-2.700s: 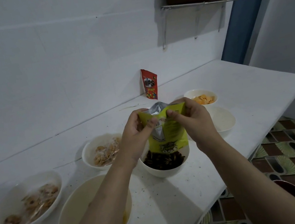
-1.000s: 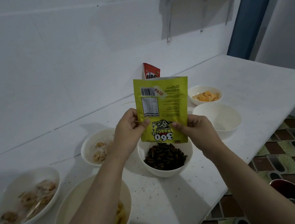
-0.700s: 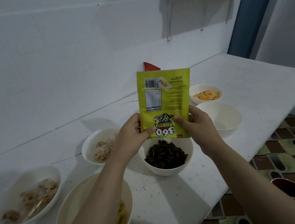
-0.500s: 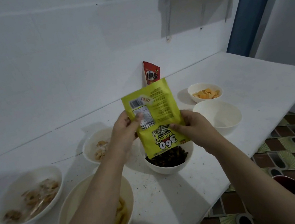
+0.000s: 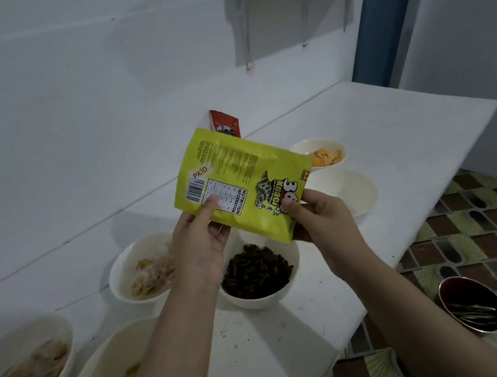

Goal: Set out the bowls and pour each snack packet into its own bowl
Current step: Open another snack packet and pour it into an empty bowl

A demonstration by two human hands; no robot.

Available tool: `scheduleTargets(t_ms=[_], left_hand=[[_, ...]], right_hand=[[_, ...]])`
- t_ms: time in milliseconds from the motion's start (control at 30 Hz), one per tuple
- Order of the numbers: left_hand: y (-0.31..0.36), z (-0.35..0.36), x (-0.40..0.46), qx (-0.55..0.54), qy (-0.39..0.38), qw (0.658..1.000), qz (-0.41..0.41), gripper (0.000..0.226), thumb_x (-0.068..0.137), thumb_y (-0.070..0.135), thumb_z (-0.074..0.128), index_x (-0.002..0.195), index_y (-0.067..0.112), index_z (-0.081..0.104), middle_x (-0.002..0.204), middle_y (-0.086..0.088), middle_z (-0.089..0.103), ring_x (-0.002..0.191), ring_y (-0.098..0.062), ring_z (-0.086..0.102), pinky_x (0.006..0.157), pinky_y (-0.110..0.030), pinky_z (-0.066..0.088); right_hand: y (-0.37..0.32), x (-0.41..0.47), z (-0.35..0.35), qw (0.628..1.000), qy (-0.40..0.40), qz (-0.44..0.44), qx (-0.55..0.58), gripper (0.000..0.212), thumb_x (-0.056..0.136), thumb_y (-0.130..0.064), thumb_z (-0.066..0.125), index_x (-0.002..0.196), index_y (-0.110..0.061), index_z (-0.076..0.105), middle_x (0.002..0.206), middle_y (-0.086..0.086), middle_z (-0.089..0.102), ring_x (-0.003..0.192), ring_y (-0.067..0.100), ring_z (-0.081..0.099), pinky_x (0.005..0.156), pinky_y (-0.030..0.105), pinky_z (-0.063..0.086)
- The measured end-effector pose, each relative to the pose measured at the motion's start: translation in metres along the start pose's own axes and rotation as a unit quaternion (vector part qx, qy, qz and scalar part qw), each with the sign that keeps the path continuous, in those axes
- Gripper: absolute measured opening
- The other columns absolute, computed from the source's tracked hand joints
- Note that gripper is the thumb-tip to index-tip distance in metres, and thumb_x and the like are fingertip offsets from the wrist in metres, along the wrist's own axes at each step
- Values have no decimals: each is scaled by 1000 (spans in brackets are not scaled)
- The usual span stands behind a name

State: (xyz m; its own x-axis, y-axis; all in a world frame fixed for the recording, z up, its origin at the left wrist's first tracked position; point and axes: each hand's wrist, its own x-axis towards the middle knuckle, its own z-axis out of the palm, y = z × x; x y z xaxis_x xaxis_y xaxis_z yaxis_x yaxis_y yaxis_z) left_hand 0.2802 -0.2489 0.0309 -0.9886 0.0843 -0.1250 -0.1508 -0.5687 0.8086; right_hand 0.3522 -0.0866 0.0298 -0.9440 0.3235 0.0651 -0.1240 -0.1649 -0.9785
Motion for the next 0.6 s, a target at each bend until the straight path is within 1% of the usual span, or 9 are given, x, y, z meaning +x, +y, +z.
scheduleTargets(t_ms=[67,100,133,200,300,367,433,533,600], left_hand=[[-8,15,0,4,1,1000,5,10,95,12,60,103,11,67,96,-6,74,80,-17,69,65,-24,58],[-13,24,0,8,2,1000,9,8,96,14,59,99,11,65,93,-5,73,79,-18,67,63,-23,55],[-19,33,0,12,2,1000,12,8,97,15,58,100,10,63,92,-5,73,80,-18,67,62,-22,53],[-35,58,1,31,-2,999,10,11,97,15,57,106,10,62,94,-3,73,80,-17,67,63,-22,51],[-61,96,1,56,-9,998,4,8,97,11,55,100,15,61,90,0,72,77,-16,63,65,-24,45],[-83,129,-2,64,-16,998,1,12,96,8,54,92,16,62,81,2,69,73,-16,60,65,-25,43],[-108,166,-4,69,-43,997,-7,15,96,6,52,88,16,61,74,3,67,67,-14,57,66,-26,43],[-148,222,-6,72,-79,994,-35,16,97,5,51,87,14,60,73,2,66,64,-14,57,66,-26,43],[-179,256,-5,79,-95,991,-57,14,97,6,52,88,14,60,74,2,67,66,-15,59,66,-27,45]], right_hand=[[-8,2,-18,999,28,-29,8,16,96,-12,61,104,-18,73,96,7,78,87,24,74,74,39,61],[-11,3,-28,998,44,-41,13,16,96,-12,61,103,-18,74,94,6,78,84,23,73,71,37,61],[-15,4,-40,997,58,-50,14,16,96,-12,61,101,-18,74,92,5,78,81,21,73,69,35,60],[-22,7,-70,994,84,-65,16,16,96,-12,61,98,-18,76,91,5,78,79,21,72,69,35,60],[-32,14,-114,990,111,-78,25,16,95,-13,61,96,-16,76,94,8,77,81,24,70,75,42,61],[-40,20,-150,989,121,-83,26,15,96,-13,60,97,-12,75,93,7,77,79,21,70,72,39,61],[-48,28,-191,987,133,-85,22,15,96,-13,59,98,-11,74,92,5,77,77,19,70,66,33,59],[-56,39,-252,983,158,-89,12,15,96,-13,60,99,-10,74,93,6,77,78,21,70,64,32,57],[-59,43,-293,979,183,-88,9,15,96,-12,60,99,-10,74,95,7,77,80,22,71,66,34,58]])
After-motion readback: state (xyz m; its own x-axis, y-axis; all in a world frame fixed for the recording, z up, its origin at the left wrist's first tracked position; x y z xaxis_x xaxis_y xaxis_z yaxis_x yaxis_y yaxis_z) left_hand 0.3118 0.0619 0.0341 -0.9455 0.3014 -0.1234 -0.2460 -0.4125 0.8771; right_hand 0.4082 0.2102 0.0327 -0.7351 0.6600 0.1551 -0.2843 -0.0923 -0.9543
